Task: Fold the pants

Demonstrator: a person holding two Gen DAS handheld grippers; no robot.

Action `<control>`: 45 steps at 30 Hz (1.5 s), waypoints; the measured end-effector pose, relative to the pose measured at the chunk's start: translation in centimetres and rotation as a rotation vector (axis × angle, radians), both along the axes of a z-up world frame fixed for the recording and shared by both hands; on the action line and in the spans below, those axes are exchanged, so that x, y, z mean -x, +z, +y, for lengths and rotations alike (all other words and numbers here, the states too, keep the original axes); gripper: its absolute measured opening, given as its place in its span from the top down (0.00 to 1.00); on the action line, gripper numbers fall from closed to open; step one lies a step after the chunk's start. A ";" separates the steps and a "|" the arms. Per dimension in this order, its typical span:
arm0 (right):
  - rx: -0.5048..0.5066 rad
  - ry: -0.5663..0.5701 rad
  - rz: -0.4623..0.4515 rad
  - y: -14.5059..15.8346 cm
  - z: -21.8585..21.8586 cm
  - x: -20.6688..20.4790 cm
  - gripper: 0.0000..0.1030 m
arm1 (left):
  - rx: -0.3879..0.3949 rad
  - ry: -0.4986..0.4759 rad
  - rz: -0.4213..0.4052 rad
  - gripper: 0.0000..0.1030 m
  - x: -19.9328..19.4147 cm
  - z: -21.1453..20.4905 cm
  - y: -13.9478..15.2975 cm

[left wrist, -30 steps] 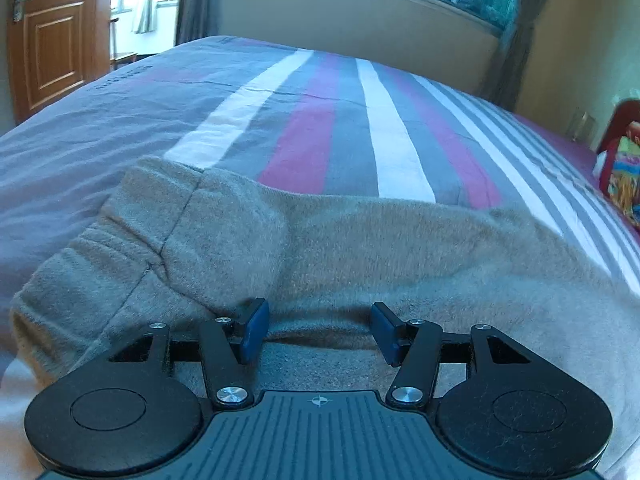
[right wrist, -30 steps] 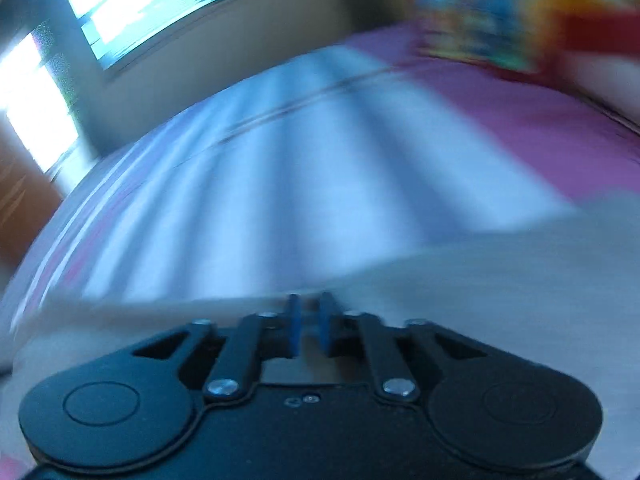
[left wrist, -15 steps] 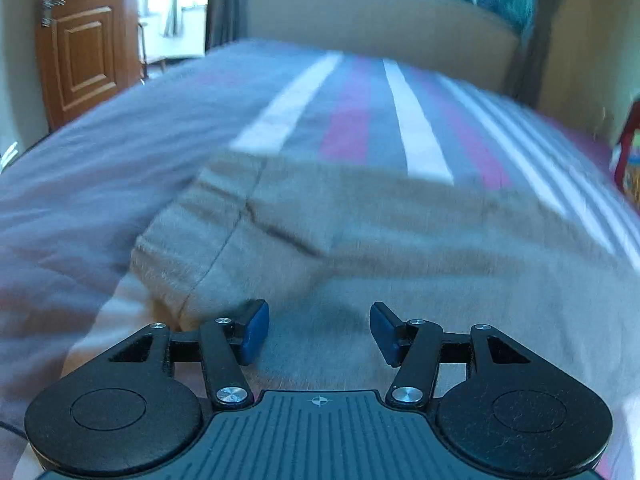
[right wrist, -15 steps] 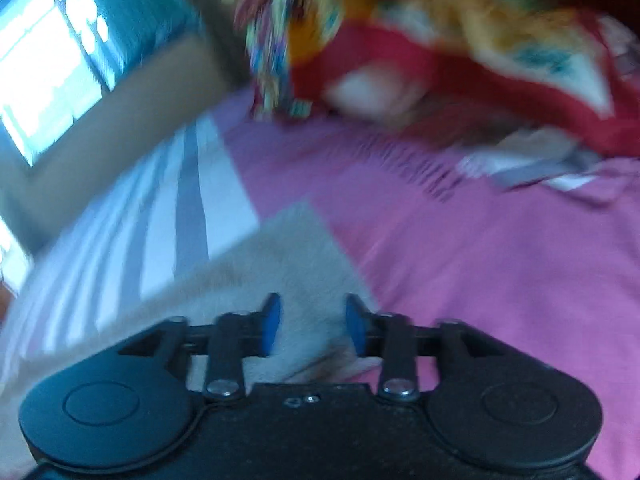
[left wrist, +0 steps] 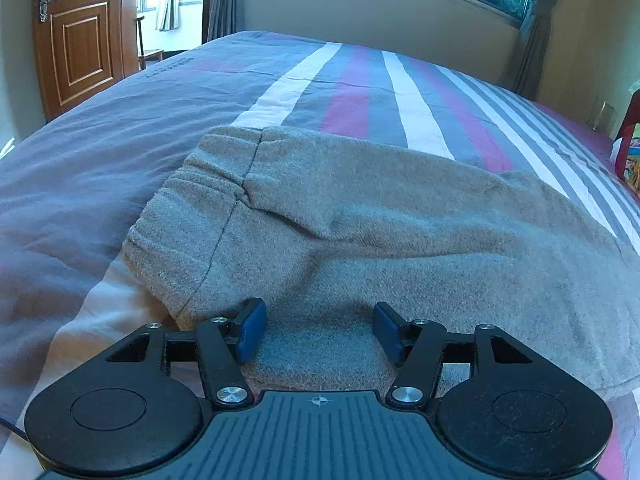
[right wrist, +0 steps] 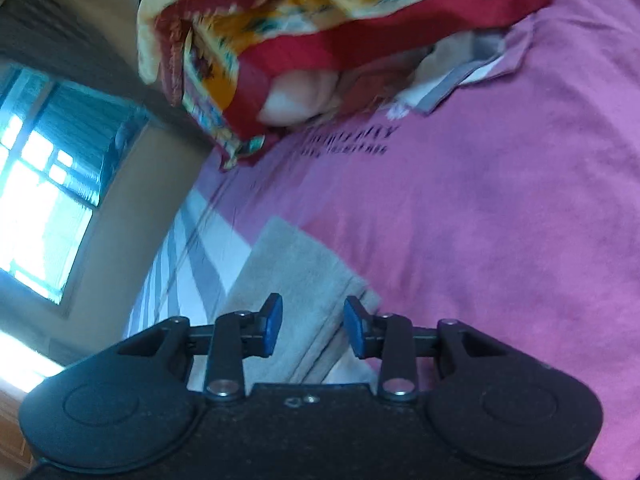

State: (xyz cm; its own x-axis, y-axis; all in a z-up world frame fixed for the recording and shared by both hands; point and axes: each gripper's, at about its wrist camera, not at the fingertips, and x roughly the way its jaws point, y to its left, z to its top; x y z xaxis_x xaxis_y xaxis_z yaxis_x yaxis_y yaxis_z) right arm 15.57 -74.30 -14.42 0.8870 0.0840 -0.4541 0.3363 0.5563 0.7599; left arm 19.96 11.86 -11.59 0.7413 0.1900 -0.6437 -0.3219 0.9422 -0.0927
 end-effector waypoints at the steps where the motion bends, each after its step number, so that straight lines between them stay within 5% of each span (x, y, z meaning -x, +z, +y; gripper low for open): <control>1: -0.001 0.013 0.015 -0.2 -0.1 -0.4 0.67 | -0.001 0.001 0.000 0.42 0.0 0.0 0.0; 6: -0.011 0.053 0.057 -0.4 -0.3 -2.2 0.91 | 0.002 -0.008 -0.002 0.42 0.1 0.1 0.0; 12: 0.021 0.030 0.031 -0.3 -0.2 0.2 0.92 | -0.003 -0.008 -0.004 0.42 0.1 0.0 -0.1; 15: -0.015 0.024 0.027 -0.9 -0.3 0.6 0.79 | -0.005 -0.014 0.006 0.42 0.0 0.0 0.1; 17: 0.008 -0.011 0.028 -0.5 0.0 1.6 0.53 | -0.007 -0.014 0.005 0.42 0.0 -0.1 0.0; 20: -0.014 0.013 0.035 -1.2 0.2 1.1 0.49 | -0.019 -0.009 0.003 0.42 0.0 -0.4 -0.1; 23: 0.010 0.050 0.054 -1.1 0.3 -1.1 0.65 | -0.027 -0.010 0.006 0.42 0.0 -0.4 -0.1; 24: 0.025 0.062 0.059 -0.9 0.4 -1.8 0.87 | -0.024 -0.012 0.006 0.42 0.0 -0.3 -0.1; 30: 0.169 0.057 -0.159 3.5 2.0 1.3 0.88 | -0.028 -0.011 0.015 0.42 -0.2 -0.3 -0.2; 32: 0.182 0.052 -0.084 1.7 1.5 0.7 0.87 | -0.033 -0.008 0.015 0.42 -0.3 -0.4 -0.3; 34: 0.056 0.072 0.076 -2.6 0.0 -1.3 0.88 | -0.035 -0.009 0.018 0.42 -0.2 -0.4 -0.2; 40: 0.049 0.086 0.049 -2.6 -0.2 -0.7 0.86 | -0.065 -0.013 0.027 0.41 -0.1 -0.8 0.7; 43: 0.005 0.104 0.041 -2.8 -0.9 -0.5 0.85 | -0.128 0.007 -0.111 0.41 2.3 -2.1 3.0; 45: 0.037 0.123 0.046 -2.6 -0.8 -0.5 0.84 | -0.147 0.068 -0.134 0.41 3.4 -1.8 3.5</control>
State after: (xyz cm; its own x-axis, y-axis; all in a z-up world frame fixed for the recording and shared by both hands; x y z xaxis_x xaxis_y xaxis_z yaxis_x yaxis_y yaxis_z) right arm 16.08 -75.13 -16.99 0.8494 0.1734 -0.4985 0.2976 0.6227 0.7236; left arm 16.55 10.10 -8.12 0.8006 0.3272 -0.5020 -0.3793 0.9253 -0.0017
